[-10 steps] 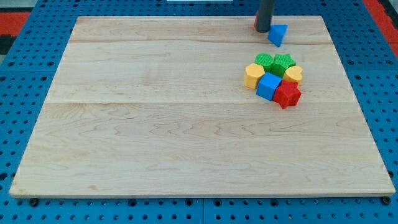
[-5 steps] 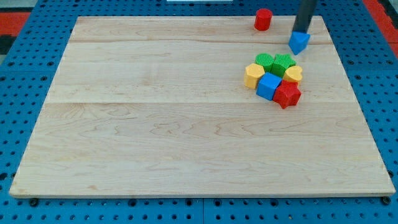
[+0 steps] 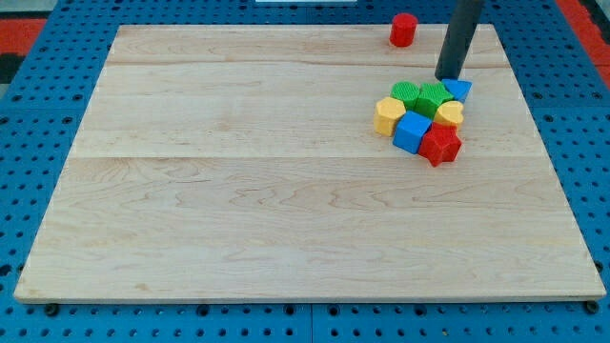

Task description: Push the blue triangle into the group of blocks

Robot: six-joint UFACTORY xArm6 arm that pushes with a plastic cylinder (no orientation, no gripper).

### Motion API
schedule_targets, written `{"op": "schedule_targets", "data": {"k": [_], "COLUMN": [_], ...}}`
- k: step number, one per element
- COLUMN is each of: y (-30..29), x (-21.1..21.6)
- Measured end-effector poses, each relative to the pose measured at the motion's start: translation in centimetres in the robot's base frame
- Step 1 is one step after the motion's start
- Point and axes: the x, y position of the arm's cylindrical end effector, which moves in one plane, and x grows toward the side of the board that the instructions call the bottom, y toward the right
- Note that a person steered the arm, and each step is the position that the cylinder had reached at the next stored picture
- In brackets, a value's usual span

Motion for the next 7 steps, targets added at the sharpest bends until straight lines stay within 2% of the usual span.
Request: {"op": "schedule_targets", "data": {"k": [1,2,3,4,7], "y": [3.9,4.0,-0.6,-2.4,-1.8], "x": [0.1,2.4,4.5,6.2,2.3]}}
